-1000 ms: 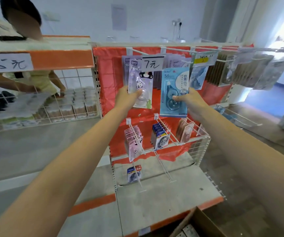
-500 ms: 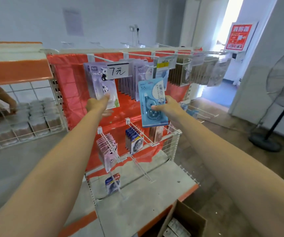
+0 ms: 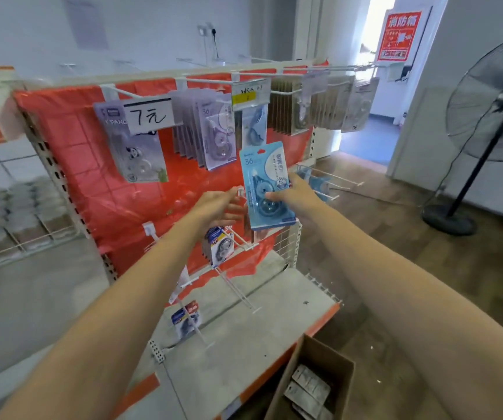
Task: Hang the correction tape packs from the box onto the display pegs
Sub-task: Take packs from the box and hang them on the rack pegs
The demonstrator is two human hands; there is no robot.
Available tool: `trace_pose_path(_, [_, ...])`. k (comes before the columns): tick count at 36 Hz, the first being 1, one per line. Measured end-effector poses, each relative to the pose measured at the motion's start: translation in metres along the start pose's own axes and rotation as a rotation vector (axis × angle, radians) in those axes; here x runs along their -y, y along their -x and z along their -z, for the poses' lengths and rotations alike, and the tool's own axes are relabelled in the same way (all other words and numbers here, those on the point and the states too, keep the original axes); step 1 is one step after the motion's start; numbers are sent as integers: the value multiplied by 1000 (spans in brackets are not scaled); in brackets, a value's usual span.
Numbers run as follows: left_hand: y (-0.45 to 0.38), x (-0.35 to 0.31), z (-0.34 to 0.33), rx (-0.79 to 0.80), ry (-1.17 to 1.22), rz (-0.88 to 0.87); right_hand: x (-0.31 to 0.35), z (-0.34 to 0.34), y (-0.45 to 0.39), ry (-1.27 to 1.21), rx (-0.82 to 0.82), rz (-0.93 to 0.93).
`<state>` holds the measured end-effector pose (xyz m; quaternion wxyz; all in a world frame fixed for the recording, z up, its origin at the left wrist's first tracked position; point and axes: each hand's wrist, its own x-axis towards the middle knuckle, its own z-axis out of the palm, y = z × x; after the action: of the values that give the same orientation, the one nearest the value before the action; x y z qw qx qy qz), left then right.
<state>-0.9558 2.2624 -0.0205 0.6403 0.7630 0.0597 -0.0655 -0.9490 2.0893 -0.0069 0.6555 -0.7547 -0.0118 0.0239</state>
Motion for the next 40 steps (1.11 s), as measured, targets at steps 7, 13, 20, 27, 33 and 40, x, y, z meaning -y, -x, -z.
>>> trace_pose_path(7, [-9, 0, -71, 181, -55, -50, -28, 41, -5, -12, 19, 12])
trace_pose_path(13, [-23, 7, -130, 220, -37, -11, -57, 95, -20, -33, 5, -84])
trace_pose_path(20, [-52, 8, -209, 159, -20, 26, -89, 164, -42, -80, -33, -120])
trace_pose_path(27, [-98, 15, -281, 86, -79, 71, -131, 233, -77, -80, -41, -201])
trace_pose_path(33, [-139, 32, -333, 10, -119, 125, -174, 274, -109, -76, 28, -373])
trace_pose_path(40, [-194, 47, -368, -63, -125, 202, -208, 298, -156, -40, 22, -448])
